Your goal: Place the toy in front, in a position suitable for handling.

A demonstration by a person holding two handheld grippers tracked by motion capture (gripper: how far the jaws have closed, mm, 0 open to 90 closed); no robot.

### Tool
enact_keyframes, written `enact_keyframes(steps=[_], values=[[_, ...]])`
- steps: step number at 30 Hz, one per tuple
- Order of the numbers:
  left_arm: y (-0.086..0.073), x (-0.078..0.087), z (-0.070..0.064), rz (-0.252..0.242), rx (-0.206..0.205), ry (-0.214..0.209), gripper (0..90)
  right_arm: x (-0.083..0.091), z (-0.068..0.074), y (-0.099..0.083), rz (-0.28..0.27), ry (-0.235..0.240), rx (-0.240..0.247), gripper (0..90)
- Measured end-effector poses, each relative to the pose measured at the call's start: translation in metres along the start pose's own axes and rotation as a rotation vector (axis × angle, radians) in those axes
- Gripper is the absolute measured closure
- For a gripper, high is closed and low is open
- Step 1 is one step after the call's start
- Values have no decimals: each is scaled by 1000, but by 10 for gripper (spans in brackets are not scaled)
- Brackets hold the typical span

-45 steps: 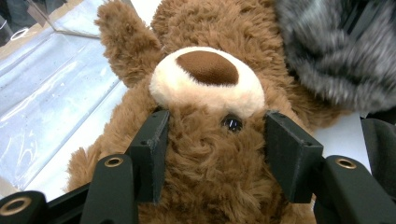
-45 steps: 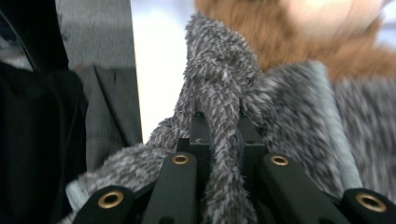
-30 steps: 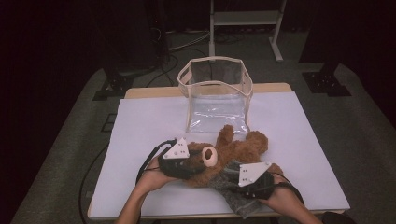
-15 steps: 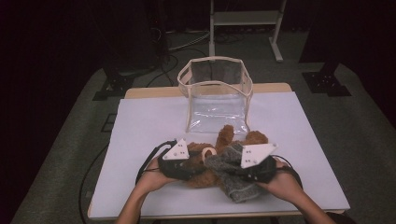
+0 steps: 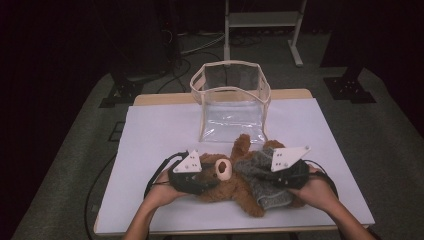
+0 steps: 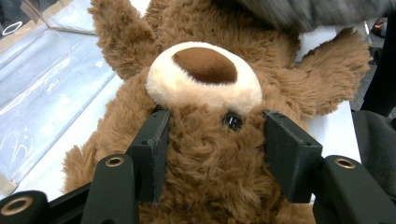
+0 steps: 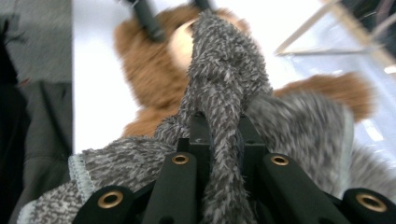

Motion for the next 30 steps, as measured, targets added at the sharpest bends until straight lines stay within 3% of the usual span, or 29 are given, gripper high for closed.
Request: enact_keyframes(steps=[5,8,14,19,23,25,30], values=[[0,0,2,-5,3,-7,434,1,-26,2,1,-24,-14,799],[0,1,2,-6,4,-9,429,-5,-35,-9,7,17,-53,798],[9,2,0,12,1,14,279,-5,-25,-25,-42,54,-106,798],[18,-7,-3,13,-10,-22,239,-2,-9,-30,-68,53,-112,799],[20,-9,-9,29,-39,-39,251,1,0,-35,-86,52,-122,799],[20,-9,-12,41,-64,-47,308,1,0,-32,-78,54,-110,799],[18,-11,-15,45,-79,-51,366,-5,-7,-5,-77,53,-49,800]])
Point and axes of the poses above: each handheld gripper's, and its own axes: x roughly backward along the jaws, y roughly out of its top, z roughly to its left, the point moved 1 cm from there along -x, roughly forward along the jaws, and after that the axes turned 9 degrees about x, right-handed, at the moved point
